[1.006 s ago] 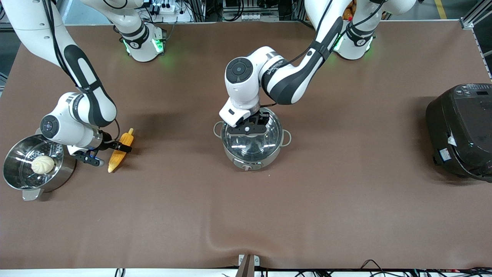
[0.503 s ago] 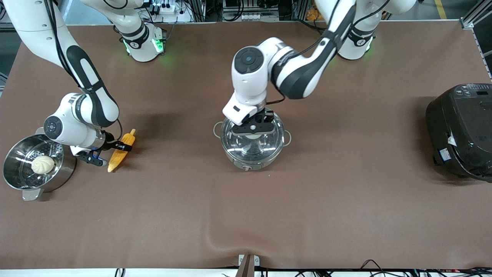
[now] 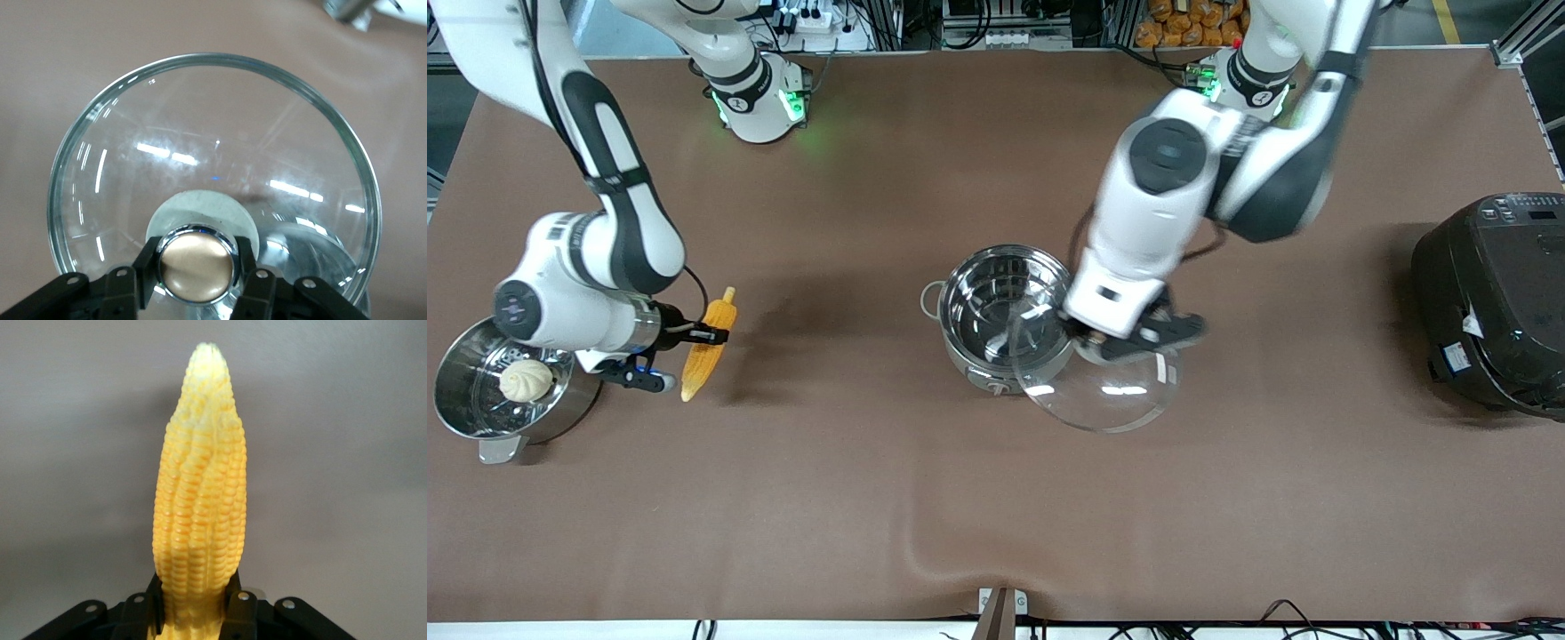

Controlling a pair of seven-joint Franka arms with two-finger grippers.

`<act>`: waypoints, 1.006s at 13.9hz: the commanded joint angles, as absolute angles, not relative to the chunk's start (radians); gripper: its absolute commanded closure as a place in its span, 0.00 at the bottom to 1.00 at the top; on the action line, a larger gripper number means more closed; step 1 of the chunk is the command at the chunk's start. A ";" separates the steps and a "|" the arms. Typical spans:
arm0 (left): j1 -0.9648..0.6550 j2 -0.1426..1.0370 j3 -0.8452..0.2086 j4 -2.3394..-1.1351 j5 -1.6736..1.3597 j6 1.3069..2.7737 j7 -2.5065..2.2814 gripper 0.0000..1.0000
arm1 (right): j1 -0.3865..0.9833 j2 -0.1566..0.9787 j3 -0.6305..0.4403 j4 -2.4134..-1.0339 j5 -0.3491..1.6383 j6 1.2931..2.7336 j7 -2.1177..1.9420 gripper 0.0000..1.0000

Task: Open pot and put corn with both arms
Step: 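Lift the lid off with the left gripper while the right gripper lifts corn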

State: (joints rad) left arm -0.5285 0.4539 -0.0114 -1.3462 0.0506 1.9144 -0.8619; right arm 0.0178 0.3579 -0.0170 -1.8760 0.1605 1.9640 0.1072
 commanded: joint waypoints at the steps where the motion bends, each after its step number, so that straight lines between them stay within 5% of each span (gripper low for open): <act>1: -0.450 0.419 -0.021 -1.358 0.032 1.872 -0.822 1.00 | 0.087 0.360 -0.017 -1.688 0.137 1.780 0.152 0.83; 9: -0.178 0.454 -0.023 -1.400 0.026 1.836 -0.513 1.00 | 0.576 0.370 -0.018 -1.427 0.086 1.790 0.448 0.79; 14: -0.112 0.581 -0.021 -1.401 0.021 1.848 -0.414 1.00 | 0.759 0.461 -0.017 -1.402 0.040 1.948 0.572 0.82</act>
